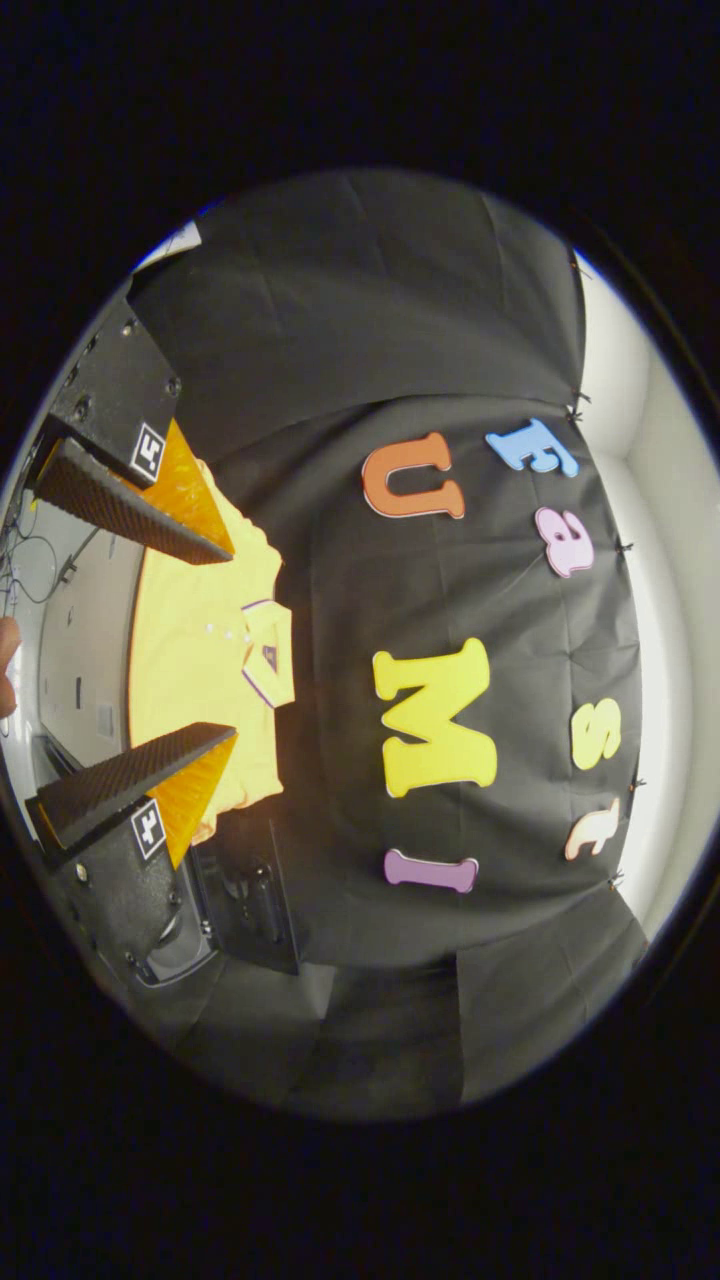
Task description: Put the clothes into the washing machine and then close the washing machine lid.
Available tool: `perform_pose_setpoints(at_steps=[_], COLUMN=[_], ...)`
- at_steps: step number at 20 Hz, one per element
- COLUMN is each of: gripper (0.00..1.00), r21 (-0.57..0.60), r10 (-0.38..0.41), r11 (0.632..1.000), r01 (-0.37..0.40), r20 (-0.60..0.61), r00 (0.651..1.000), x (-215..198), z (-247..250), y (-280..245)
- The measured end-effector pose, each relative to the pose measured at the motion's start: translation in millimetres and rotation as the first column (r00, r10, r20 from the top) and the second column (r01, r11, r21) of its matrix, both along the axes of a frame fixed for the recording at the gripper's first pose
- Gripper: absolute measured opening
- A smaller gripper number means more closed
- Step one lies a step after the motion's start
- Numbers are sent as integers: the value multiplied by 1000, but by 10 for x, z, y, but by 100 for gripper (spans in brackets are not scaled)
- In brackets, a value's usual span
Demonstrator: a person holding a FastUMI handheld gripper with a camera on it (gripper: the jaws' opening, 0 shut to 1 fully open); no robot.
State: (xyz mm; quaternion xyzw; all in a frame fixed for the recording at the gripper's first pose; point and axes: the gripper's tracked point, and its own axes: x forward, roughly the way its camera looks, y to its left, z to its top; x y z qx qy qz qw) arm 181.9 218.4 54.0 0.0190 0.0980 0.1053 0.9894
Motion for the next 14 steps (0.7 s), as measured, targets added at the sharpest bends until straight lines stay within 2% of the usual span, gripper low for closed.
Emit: perform_pose_setpoints(at_steps=[3,6,8,14], gripper=[100,100,100,100], r21=[-6,-50,-19,-53], r10=[24,18,51,48], r11=[1000,998,998,995], r01=[-24,-29,-60,-86], r20=[-44,-203,-304,-502], r00=[999,979,951,864], x=[349,681,901,1409], z=[53,-184,-346,-577], y=[124,134,238,339])
